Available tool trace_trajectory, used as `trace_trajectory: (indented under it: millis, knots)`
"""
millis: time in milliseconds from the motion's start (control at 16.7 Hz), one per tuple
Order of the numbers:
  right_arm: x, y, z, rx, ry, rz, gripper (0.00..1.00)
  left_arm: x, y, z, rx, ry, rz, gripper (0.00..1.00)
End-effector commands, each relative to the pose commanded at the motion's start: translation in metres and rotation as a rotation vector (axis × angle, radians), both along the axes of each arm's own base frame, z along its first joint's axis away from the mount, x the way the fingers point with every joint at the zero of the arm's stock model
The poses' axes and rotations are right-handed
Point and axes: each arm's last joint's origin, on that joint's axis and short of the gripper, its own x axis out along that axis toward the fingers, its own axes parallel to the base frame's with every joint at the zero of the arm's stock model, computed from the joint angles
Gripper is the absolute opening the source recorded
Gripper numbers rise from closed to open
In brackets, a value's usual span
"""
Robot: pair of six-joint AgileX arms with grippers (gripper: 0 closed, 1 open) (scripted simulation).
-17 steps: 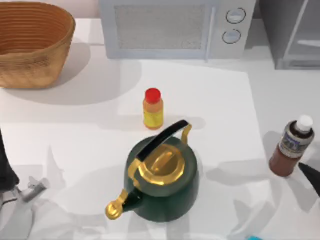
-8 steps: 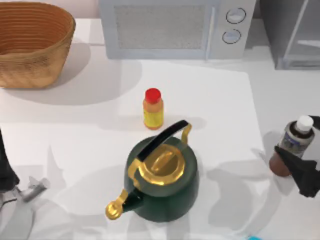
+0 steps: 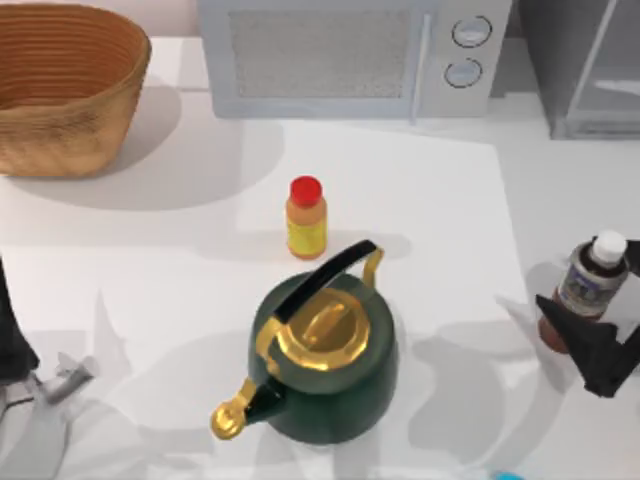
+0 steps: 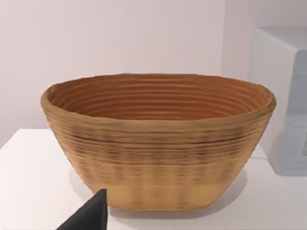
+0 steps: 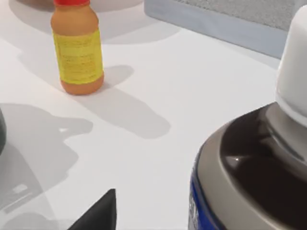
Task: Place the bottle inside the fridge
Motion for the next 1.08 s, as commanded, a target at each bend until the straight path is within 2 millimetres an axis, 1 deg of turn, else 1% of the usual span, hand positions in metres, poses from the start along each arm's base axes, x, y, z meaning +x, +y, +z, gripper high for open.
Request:
trace_trajectory:
  millis: [660,720,1080]
  knots:
    - [0.0000,0.0000,0.0000,0.000,0.000,0.000,0.03,0.0000,0.0000,0.0000,0.000,0.000,0.000,1.00]
    - [0.0000,0.0000,0.0000,0.000,0.000,0.000,0.01,0.0000,0.0000,0.0000,0.000,0.000,0.000,1.00]
    - [0.0000,0.0000,0.0000,0.000,0.000,0.000,0.01,0.0000,0.0000,0.0000,0.000,0.000,0.000,1.00]
